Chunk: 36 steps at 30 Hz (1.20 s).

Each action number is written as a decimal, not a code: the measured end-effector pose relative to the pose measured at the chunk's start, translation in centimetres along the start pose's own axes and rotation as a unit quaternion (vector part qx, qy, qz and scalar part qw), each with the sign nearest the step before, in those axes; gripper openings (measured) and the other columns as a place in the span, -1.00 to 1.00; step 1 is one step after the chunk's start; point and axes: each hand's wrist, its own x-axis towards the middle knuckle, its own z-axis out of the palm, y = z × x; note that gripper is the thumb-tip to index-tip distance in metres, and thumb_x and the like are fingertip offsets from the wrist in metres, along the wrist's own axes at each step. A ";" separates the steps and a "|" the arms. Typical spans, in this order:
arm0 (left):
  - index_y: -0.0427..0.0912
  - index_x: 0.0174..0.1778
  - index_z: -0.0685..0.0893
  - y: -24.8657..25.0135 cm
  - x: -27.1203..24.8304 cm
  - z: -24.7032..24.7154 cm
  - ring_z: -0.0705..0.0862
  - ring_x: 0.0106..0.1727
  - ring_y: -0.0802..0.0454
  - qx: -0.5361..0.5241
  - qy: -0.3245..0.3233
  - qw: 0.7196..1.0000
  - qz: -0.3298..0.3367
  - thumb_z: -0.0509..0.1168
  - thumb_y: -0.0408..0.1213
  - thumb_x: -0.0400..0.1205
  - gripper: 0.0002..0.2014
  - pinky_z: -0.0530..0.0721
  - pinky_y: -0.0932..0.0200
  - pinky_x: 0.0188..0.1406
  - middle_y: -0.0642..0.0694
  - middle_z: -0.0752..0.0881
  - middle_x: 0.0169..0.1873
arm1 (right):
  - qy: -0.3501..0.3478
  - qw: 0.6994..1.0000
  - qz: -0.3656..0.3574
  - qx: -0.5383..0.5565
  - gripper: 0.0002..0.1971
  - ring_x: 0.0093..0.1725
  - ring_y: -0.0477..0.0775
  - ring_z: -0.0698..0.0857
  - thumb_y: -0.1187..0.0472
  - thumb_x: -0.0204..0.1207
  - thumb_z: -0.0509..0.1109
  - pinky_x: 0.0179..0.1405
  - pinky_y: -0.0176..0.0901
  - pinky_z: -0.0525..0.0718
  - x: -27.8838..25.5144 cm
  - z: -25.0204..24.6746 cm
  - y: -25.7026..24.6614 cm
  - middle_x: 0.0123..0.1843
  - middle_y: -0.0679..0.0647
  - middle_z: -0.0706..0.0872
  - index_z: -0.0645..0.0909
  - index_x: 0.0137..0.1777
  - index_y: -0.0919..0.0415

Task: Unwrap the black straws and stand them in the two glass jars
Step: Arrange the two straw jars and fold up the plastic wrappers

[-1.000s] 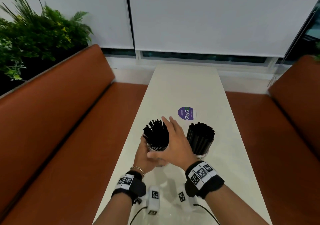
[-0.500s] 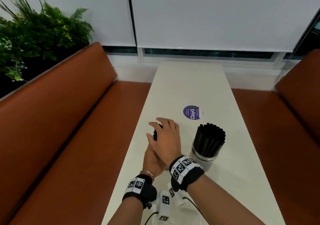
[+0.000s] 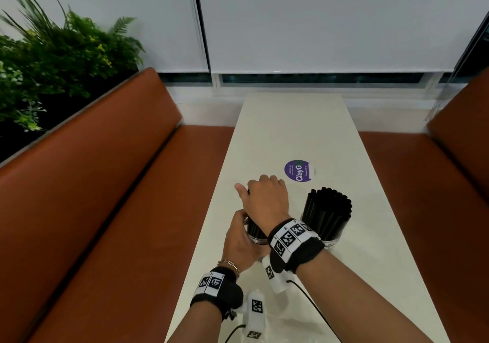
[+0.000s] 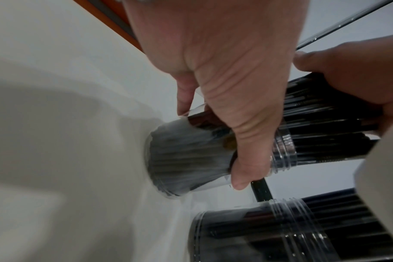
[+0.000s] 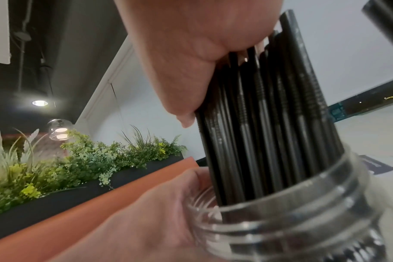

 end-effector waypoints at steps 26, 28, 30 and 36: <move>0.28 0.48 0.41 -0.3 -0.3 0.2 0.71 0.15 0.50 -0.055 -0.003 0.998 0.012 0.81 -0.12 0.24 -0.03 0.78 0.37 0.01 0.26 0.69 0.31 | 0.027 0.969 0.020 0.246 -0.42 0.46 0.14 0.68 -0.39 0.74 0.12 0.45 0.11 0.63 -0.5 -6.5 3.4 0.44 0.02 0.79 0.72 0.44 -0.05; 0.19 0.55 0.43 -0.7 -0.2 0.4 0.62 0.29 0.54 -0.053 -0.002 0.999 0.014 0.83 -0.07 0.18 0.04 0.63 0.44 0.11 0.28 0.69 0.35 | 0.046 0.962 0.016 0.267 -0.44 0.45 0.08 0.69 -0.38 0.74 0.14 0.49 0.08 0.61 -1.8 -8.6 4.5 0.45 -0.05 0.78 0.72 0.45 -0.06; 0.12 0.58 0.45 -0.6 -0.3 0.4 0.60 0.30 0.56 -0.062 -0.004 0.998 0.013 0.85 -0.14 0.17 0.07 0.58 0.49 0.11 0.29 0.69 0.35 | 0.074 0.953 0.014 0.295 -0.49 0.41 0.00 0.72 -0.35 0.74 0.19 0.50 0.06 0.63 -3.6 -10.9 5.8 0.42 -0.14 0.80 0.74 0.41 -0.07; 0.15 0.61 0.40 -0.6 -0.5 0.1 0.65 0.41 0.36 -0.081 -0.015 0.996 0.021 0.90 -0.19 0.09 0.19 0.70 0.15 0.44 0.25 0.66 0.41 | 0.110 0.922 0.033 0.369 -0.78 0.21 -0.39 0.73 -0.17 0.63 0.46 0.14 -0.52 0.60 -12.3 -15.8 10.5 0.15 -0.35 0.86 0.84 0.16 -0.17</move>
